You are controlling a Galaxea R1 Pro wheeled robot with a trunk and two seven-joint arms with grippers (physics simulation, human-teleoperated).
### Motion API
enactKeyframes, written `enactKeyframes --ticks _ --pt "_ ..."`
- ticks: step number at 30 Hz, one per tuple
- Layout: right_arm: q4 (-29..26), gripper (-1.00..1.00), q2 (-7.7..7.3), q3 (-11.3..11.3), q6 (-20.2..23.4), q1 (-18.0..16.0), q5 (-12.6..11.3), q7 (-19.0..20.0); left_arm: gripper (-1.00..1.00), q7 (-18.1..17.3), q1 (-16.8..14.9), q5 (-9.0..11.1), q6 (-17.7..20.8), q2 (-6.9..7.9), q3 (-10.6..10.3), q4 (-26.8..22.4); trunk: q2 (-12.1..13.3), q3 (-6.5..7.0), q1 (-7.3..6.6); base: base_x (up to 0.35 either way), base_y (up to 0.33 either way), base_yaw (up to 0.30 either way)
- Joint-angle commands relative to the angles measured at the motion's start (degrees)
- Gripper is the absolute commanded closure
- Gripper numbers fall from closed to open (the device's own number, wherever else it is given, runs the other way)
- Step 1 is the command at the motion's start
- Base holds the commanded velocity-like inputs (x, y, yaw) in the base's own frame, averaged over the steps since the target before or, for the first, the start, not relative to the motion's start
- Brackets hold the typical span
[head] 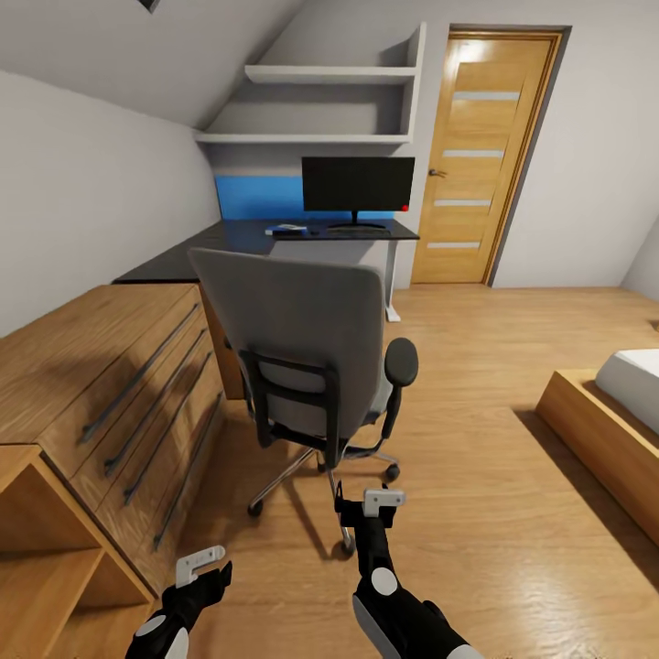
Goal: In the bedroom, organize the workspace by keeping the computer under the desk, ensuring the monitor is on the desk, placing the keyboard on the desk next to the monitor, placing the mouse on the desk next to the keyboard, moving the folder from the swivel chair onto the desk next to the mouse, stacking the notebook on top of the folder with the pen on top of the notebook, and positioning the swivel chair next to the desk.
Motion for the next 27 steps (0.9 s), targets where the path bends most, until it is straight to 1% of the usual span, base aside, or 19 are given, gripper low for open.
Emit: enactKeyframes --ticks 1,9,12,16,18,21,25,26,27 --pt "0.1 -1.00 0.00 0.3 -0.4 -0.1 -0.5 -0.2 -1.00 0.2 0.0 0.6 0.4 -0.01 -0.1 -0.1 -0.4 -0.24 0.22 0.000 0.000 0.000" --pt "-0.1 -1.00 0.00 0.3 -0.4 -0.1 -0.5 -0.3 -1.00 0.4 0.0 0.6 0.4 -0.26 -0.2 -0.9 -3.6 -1.67 1.97 0.000 0.000 0.000" --pt "-0.2 -1.00 0.00 0.3 -0.4 -0.1 -0.4 -0.4 -1.00 0.6 -0.1 0.6 0.6 -0.94 -0.3 -2.7 -4.9 -2.21 2.63 0.000 0.000 0.000" --pt "-0.3 -1.00 0.00 0.4 -0.4 -0.1 -0.4 -0.4 -1.00 1.1 -0.1 0.3 0.9 -2.37 -0.4 -6.5 -6.5 -2.93 3.51 0.000 0.000 0.000" --pt "-0.3 -1.00 0.00 0.4 -0.4 -0.1 -0.4 -0.4 -1.00 2.3 -0.1 -0.1 1.2 -2.88 -0.4 -8.7 -7.3 -3.29 3.95 0.000 0.000 0.000" --pt "-0.3 -1.00 0.00 0.5 -0.4 -0.1 -0.5 -0.3 -1.00 5.1 -0.2 -1.5 2.2 -3.48 -0.5 -11.5 -8.5 -3.83 4.61 0.000 0.000 0.000" --pt "-0.3 -1.00 0.00 0.6 -0.4 -0.1 -0.5 -0.2 -1.00 8.0 -0.3 -3.2 3.9 -4.54 -0.5 -13.6 -10.1 -4.54 5.49 0.000 0.000 0.000" --pt "-0.3 -1.00 0.00 0.7 -0.4 -0.1 -0.5 -0.2 -1.00 8.8 -0.3 -3.7 4.4 -5.20 -0.5 -14.1 -10.5 -4.72 5.71 0.000 0.000 0.000" --pt "-0.3 -1.00 0.00 0.7 -0.3 -0.1 -0.5 -0.2 -1.00 9.0 -0.3 -3.9 4.6 -5.50 -0.5 -14.3 -10.9 -4.90 5.93 0.000 0.000 0.000"
